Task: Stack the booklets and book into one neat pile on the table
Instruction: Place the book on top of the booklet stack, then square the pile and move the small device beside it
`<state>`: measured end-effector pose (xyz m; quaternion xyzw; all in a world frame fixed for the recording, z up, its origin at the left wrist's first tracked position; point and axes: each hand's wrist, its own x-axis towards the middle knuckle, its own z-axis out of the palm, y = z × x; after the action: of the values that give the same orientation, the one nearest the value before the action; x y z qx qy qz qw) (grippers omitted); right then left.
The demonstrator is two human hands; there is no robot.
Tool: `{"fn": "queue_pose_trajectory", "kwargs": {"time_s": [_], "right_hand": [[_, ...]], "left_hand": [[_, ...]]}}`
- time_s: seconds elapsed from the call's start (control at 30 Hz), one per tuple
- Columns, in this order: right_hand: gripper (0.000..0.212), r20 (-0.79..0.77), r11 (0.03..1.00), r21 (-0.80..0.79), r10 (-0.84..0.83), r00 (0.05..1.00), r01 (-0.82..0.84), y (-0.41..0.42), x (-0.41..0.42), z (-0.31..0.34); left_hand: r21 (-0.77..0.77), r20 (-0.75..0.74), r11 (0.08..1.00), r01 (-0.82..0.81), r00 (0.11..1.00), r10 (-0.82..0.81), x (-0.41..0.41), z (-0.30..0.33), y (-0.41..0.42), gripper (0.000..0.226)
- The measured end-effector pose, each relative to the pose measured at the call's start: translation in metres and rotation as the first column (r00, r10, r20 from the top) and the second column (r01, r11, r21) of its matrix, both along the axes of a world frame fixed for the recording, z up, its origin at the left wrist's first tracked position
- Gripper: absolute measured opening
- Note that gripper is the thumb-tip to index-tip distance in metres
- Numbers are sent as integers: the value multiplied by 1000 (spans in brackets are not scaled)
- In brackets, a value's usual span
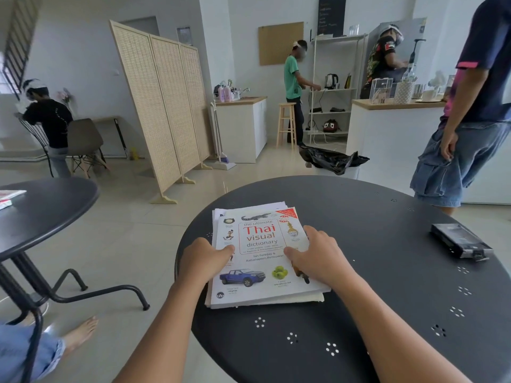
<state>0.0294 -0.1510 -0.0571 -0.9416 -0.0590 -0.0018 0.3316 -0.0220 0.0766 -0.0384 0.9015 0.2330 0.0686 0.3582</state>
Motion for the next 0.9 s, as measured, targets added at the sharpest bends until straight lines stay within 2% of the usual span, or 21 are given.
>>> {"fn": "queue_pose_trajectory", "kwargs": {"time_s": [0.07, 0.17, 0.43, 0.47, 0.57, 0.7, 0.73, 0.9], "right_hand": [[57, -20, 1000, 9, -7, 1000, 7, -2, 0, 1], [62, -40, 997, 71, -18, 999, 21, -4, 0, 1], [76, -84, 975, 196, -87, 993, 102, -12, 7, 2], [70, -86, 966, 234, -89, 992, 107, -14, 7, 3], [30, -103, 913, 397, -63, 993, 99, -19, 5, 11], [24, -146, 826, 558, -1, 989, 84, -29, 2, 16], [24, -121, 807, 587, 6, 993, 67, -32, 2, 18], [32, 189, 673, 733, -54, 980, -104, -38, -4, 28]], "left_hand": [[-98, 11, 995, 9, 1000, -8, 6, -3, 3, 20], [-214, 56, 977, 9, 998, 3, 13, -5, -1, 24], [-380, 234, 923, 66, 972, 27, 22, -20, -17, 41], [-402, 258, 912, 79, 966, 30, 21, -22, -16, 42], [-470, 333, 872, 133, 942, 36, 17, -21, -15, 42], [-463, 462, 847, 262, 887, -22, 14, -11, -19, 47], [-439, 499, 849, 293, 865, -41, 15, -6, -21, 48], [-330, 673, 846, 418, 733, -100, 27, 20, -35, 54]]}}
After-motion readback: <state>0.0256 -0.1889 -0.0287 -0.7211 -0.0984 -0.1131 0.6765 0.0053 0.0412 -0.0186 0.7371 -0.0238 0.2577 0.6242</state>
